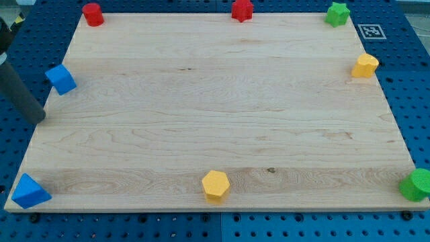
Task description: Push the blue cube slightly
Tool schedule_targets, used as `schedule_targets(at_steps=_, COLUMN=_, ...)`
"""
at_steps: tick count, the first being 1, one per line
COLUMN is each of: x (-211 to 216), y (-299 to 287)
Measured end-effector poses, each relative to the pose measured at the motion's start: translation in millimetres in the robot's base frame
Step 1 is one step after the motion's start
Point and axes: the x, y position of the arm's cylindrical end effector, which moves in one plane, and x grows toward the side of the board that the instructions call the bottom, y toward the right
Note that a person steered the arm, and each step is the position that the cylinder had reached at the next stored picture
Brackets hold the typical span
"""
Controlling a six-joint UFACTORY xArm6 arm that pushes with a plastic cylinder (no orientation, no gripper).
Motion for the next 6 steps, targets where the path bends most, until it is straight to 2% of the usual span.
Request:
schedule_targets(at_steps=2, x=-69.7, y=-0.9)
schedule_targets(at_steps=3, x=-82.0, y=-0.9)
schedule_targets(at_steps=4, x=-77.5, y=16.9)
schedule_targets(at_steps=6, x=-38.5, y=72.4)
